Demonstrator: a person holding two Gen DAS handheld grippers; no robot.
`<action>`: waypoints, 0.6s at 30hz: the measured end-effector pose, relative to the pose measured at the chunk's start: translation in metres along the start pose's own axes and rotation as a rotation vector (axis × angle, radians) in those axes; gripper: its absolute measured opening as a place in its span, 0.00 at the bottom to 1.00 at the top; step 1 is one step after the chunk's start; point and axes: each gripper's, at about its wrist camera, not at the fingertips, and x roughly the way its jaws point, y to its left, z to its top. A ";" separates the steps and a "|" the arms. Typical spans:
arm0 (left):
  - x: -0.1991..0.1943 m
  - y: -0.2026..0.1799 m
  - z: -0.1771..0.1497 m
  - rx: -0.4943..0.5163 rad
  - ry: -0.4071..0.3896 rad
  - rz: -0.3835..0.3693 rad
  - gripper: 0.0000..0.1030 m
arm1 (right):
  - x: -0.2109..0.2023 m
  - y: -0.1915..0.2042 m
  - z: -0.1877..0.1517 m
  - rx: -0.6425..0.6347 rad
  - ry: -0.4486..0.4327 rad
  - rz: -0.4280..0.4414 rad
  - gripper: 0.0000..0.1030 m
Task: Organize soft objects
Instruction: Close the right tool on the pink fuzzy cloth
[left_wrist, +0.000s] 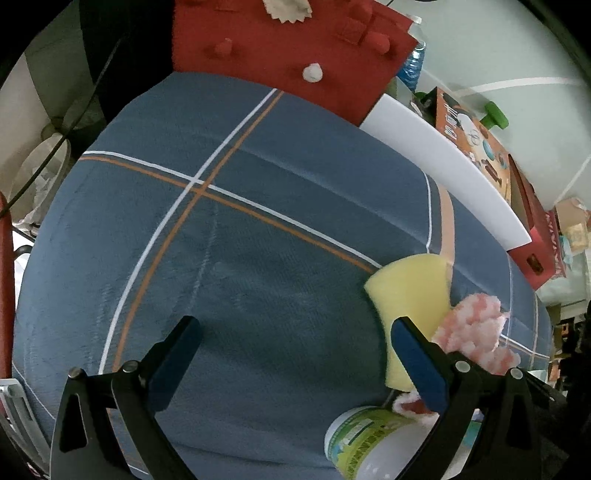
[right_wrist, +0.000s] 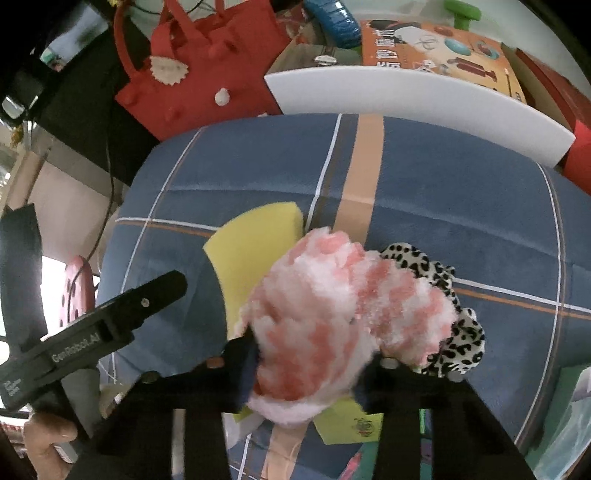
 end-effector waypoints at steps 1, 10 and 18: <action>0.001 -0.002 0.001 0.001 0.004 -0.003 0.99 | -0.002 -0.002 0.000 0.005 -0.002 0.007 0.28; 0.004 -0.023 0.017 0.031 0.064 -0.023 0.99 | -0.026 -0.013 0.002 0.021 -0.045 0.057 0.15; 0.014 -0.044 0.025 0.065 0.117 -0.071 0.99 | -0.061 -0.016 0.002 -0.004 -0.117 0.094 0.14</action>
